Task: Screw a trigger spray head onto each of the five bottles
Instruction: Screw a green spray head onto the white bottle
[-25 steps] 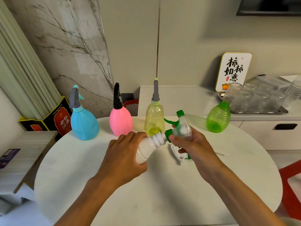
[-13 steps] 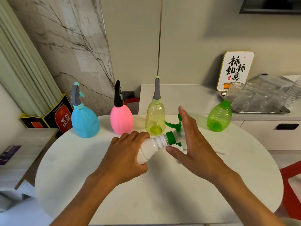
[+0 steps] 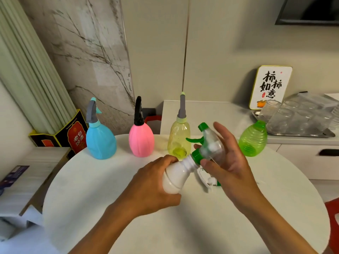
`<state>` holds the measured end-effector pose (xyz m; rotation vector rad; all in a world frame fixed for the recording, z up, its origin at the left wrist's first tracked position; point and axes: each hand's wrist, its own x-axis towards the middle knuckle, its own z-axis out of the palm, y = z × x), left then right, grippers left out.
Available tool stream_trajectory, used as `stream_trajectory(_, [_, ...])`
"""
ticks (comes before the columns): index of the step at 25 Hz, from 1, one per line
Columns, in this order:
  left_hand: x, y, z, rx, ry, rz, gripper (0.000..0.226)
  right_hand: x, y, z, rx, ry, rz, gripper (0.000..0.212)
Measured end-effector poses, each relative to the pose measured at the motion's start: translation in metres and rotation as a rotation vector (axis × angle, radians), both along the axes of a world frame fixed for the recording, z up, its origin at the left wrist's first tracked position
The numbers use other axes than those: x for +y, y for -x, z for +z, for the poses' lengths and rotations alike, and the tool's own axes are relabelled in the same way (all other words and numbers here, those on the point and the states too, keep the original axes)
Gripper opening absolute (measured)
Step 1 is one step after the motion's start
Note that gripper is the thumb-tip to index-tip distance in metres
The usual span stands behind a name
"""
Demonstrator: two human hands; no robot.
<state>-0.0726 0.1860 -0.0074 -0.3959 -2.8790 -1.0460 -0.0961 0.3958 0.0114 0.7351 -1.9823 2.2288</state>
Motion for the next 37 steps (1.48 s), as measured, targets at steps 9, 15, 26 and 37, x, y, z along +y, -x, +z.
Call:
stream_trajectory(9, [0.022,-0.004,-0.004,-0.002,-0.078,0.099,0.067,-0.012,0.012,-0.007,-0.323,0.181,-0.058,0.042])
stream_trajectory(15, [0.030,-0.004,-0.013,0.118,0.192,0.224,0.069,-0.023,0.015,-0.013,-0.498,0.145,-0.134,0.054])
stream_trajectory(26, [0.034,-0.004,-0.010,0.253,0.290,0.284,0.073,-0.023,0.015,-0.012,-0.620,0.149,-0.042,0.045])
stream_trajectory(37, [0.039,-0.006,-0.004,0.334,0.680,0.279,0.084,-0.030,0.010,-0.018,-0.756,0.252,-0.172,0.051])
